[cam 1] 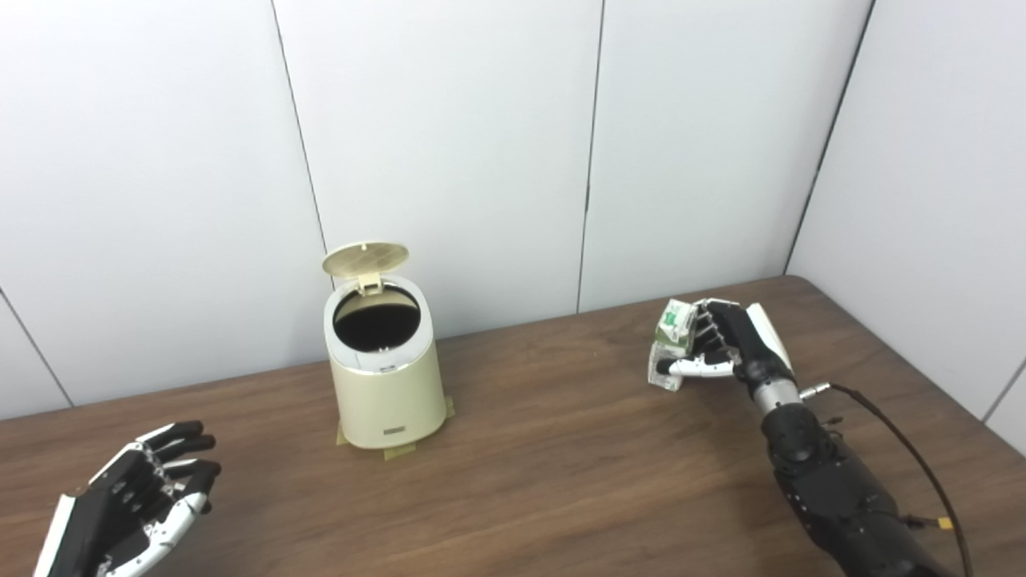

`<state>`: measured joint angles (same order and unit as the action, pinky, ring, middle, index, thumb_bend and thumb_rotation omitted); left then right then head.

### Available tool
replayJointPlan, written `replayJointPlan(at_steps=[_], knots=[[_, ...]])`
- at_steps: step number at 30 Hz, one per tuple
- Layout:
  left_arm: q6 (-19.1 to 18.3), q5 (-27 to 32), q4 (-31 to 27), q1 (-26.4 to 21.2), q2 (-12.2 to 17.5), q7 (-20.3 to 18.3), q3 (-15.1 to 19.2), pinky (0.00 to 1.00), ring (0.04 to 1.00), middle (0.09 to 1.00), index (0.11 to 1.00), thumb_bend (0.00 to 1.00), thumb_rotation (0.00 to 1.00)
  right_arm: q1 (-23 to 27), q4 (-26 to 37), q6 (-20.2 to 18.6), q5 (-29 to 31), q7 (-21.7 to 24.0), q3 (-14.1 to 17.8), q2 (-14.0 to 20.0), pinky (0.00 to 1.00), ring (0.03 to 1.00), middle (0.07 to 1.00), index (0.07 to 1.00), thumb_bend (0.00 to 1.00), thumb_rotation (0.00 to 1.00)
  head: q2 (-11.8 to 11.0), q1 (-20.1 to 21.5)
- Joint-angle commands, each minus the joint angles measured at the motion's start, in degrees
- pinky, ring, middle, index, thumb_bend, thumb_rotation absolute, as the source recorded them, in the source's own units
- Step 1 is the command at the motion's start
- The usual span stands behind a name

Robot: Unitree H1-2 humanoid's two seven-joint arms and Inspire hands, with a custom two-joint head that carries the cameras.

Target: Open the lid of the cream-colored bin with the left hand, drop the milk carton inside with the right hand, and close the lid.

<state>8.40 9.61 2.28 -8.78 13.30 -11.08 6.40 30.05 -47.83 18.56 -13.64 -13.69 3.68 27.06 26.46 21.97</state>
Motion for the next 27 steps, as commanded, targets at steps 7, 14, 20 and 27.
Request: replayJointPlan(at_steps=[7, 14, 20, 27], knots=[[1.25, -0.75, -1.71, -1.59, -0.17, 0.77, 0.07, 0.39, 0.580, 0.675, 0.694, 0.37, 0.00, 2.63, 4.37, 0.89, -0.51, -2.77, 1.13, 0.90, 0.37, 0.402, 0.494, 0.533, 0.51, 0.00, 0.21, -0.38], [1.11, 0.13, -0.97, -1.84, -0.84, 0.51, 0.18, 0.39, 0.593, 0.690, 0.703, 0.38, 0.00, 2.87, 6.21, 1.56, -3.17, -5.74, 0.49, 0.15, 0.37, 0.402, 0.497, 0.536, 0.51, 0.00, -0.12, -1.66], [2.75, -0.22, 1.03, -2.19, -0.78, -0.20, -0.20, 0.41, 0.609, 0.706, 0.720, 0.34, 0.00, 2.45, 17.67, -3.80, -2.37, -3.33, 0.91, -2.69, 0.36, 0.402, 0.494, 0.539, 0.51, 0.00, -0.68, -3.72], [7.96, -4.87, 6.23, -3.01, -0.56, 1.00, -1.06, 0.42, 0.592, 0.682, 0.706, 0.42, 0.00, 4.15, 33.81, -15.03, -2.33, 1.35, 0.07, -7.69, 0.35, 0.399, 0.496, 0.534, 0.51, 0.00, -1.18, -6.83]])
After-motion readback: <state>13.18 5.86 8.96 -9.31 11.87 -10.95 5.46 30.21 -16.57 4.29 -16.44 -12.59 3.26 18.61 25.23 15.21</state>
